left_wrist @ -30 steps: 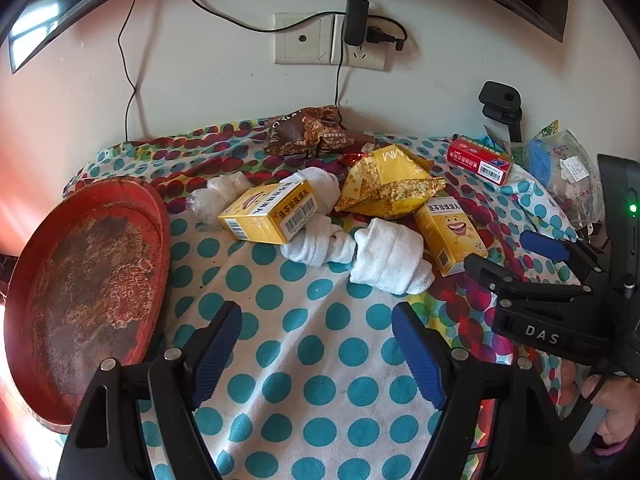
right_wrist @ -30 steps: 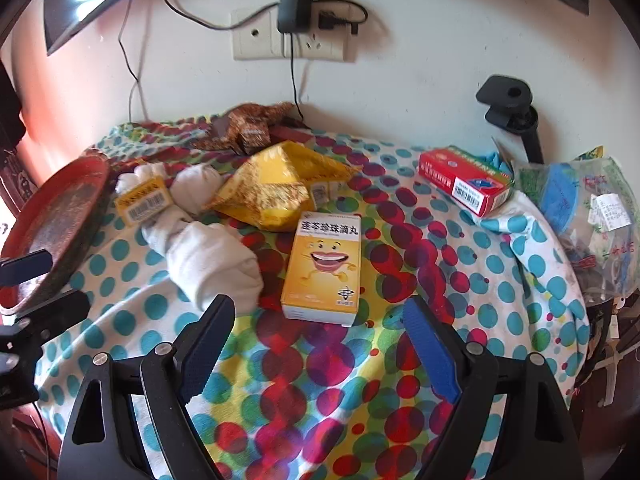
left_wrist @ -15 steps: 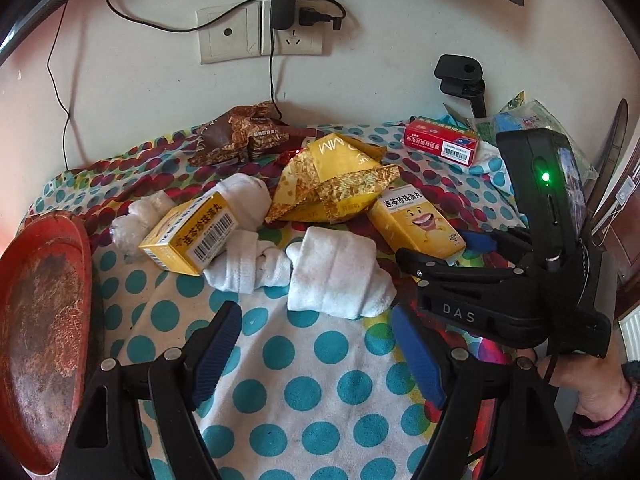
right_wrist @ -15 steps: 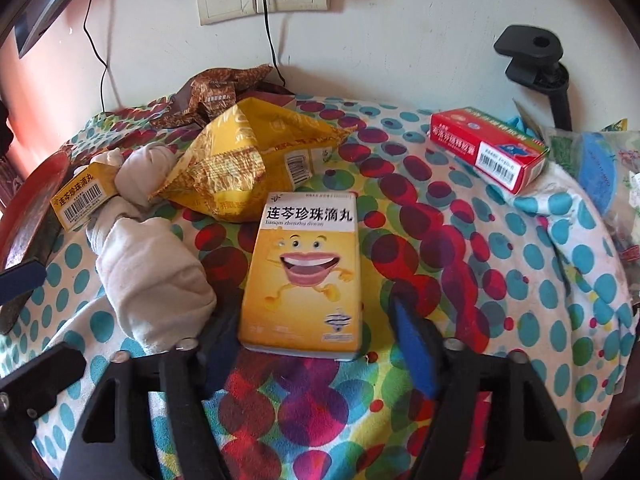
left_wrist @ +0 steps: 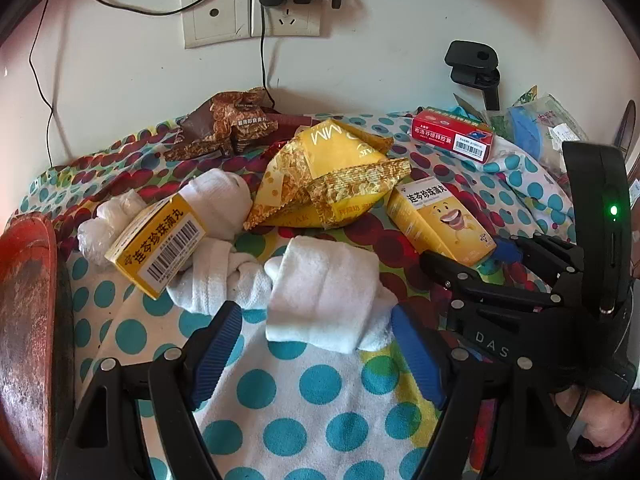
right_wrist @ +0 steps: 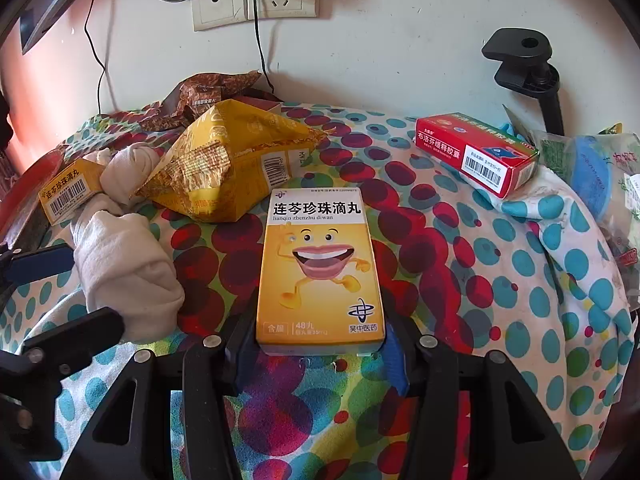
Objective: Organize objects
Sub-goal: 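Grasp the white rolled sock with the left tool while the right tool grasps the yellow medicine box, then carry the sock into the red tray and open the left tool while the right tool holds the box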
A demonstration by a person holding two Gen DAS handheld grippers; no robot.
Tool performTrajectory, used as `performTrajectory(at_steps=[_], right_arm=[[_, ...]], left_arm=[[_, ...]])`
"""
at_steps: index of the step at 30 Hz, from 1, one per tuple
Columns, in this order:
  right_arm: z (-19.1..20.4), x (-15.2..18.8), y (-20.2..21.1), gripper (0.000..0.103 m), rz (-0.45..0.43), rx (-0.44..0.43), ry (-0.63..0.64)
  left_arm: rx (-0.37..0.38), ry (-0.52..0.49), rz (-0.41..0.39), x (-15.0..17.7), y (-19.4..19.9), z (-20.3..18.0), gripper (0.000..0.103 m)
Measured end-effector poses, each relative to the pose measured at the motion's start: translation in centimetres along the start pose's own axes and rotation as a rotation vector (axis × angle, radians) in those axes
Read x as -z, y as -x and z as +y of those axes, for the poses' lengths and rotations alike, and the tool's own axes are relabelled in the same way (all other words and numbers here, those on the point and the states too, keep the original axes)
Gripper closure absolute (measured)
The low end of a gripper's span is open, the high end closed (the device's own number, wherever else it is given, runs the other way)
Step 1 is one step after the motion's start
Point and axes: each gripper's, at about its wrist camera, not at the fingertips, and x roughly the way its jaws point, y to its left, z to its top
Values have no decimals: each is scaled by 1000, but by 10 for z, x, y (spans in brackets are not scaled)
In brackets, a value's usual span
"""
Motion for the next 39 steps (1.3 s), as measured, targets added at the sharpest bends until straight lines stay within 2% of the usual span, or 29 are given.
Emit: performTrajectory(at_steps=[12, 14, 15, 17, 20, 21, 23, 28, 39], right_arm=[[1, 1, 2, 54, -1, -11, -6], [1, 1, 2, 54, -2, -12, -7], [0, 1, 2, 54, -3, -14, -8], [-2, 2, 3, 54, -5, -22, -15], [-2, 2, 3, 54, -5, -22, -14], [-1, 2, 3, 54, -5, -18, -12], [-2, 2, 4, 54, -5, -20, -14], [-1, 1, 4, 54, -4, -6, -12], [-2, -1, 2, 53, 0, 3, -16]], left_arm=[[-16, -102, -36, 4, -18, -9, 23], [11, -122, -40, 5, -18, -9, 23], [56, -113, -31, 5, -19, -7, 23], [95, -58, -9, 3, -22, -1, 23], [96, -1, -6, 2, -24, 3, 24], [91, 12, -8, 1, -25, 3, 24], [85, 16, -30, 1, -24, 2, 39], [74, 35, -33, 0, -26, 6, 49], [70, 14, -46, 1, -27, 3, 50]])
